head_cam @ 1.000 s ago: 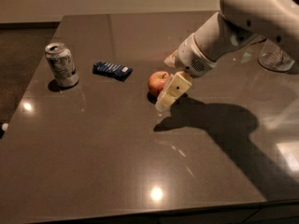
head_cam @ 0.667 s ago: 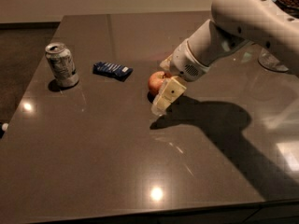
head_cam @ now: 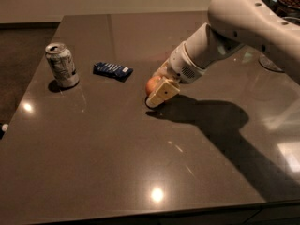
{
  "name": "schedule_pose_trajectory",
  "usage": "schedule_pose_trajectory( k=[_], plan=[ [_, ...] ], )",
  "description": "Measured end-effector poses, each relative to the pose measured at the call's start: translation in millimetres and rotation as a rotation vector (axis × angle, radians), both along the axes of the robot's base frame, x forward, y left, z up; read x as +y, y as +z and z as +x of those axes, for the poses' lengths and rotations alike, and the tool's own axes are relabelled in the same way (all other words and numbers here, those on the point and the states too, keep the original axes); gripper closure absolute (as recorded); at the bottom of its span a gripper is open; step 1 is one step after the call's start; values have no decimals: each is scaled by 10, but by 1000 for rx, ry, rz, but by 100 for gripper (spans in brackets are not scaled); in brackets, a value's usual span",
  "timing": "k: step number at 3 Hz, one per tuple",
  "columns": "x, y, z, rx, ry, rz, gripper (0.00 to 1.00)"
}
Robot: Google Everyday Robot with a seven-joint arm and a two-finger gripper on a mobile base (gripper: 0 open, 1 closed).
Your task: Pick apple
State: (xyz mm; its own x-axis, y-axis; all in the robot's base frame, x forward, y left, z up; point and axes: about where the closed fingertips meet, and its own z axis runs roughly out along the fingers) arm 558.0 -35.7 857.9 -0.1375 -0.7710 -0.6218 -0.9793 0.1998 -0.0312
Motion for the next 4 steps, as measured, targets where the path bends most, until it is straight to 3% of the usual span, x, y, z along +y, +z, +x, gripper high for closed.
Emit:
schedule_pose_trajectory(
  k=[1, 2, 4],
  plan=[
    [-78, 108, 29, 7, 1, 34, 70],
    [-233, 441, 49, -5, -6, 84, 99],
    [-490, 999, 79, -60, -25, 136, 100]
  ],
)
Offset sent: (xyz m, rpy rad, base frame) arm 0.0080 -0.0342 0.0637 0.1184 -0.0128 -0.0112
